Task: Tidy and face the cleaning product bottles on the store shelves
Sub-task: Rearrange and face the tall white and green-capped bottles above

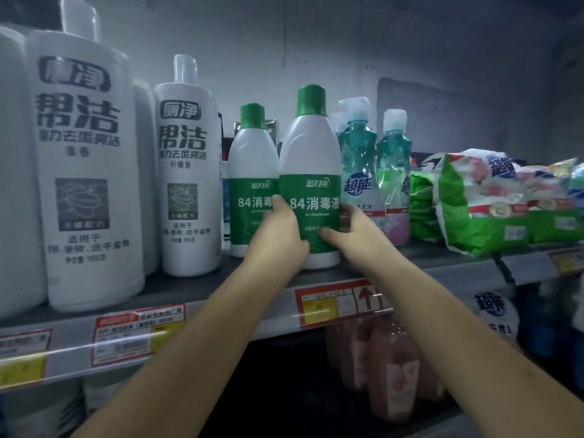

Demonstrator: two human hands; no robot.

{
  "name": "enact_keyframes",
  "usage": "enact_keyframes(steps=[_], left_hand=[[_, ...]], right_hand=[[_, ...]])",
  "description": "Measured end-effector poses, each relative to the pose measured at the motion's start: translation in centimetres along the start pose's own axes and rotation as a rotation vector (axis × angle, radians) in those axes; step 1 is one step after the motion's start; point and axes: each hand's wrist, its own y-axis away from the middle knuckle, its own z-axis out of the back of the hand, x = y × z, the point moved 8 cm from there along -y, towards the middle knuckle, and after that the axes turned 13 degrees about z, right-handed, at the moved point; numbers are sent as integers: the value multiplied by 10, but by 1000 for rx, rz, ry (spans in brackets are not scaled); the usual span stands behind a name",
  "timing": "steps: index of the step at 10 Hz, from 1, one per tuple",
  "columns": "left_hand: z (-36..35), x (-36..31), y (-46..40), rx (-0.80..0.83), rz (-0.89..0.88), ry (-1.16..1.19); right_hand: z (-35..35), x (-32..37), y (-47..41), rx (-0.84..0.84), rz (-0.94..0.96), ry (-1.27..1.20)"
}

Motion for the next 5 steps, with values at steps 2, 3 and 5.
enact_keyframes(steps=[2, 3, 5], left_hand=[[-19, -16, -1, 33, -37, 31], [-17, -22, 6, 8, -54, -10], [-9, -49, 41, -220, -348, 79]], right_hand=[[9, -12, -6, -28, -12, -117], [12, -10, -3, -51, -8, -94], [43, 10, 30, -148, 184, 342]])
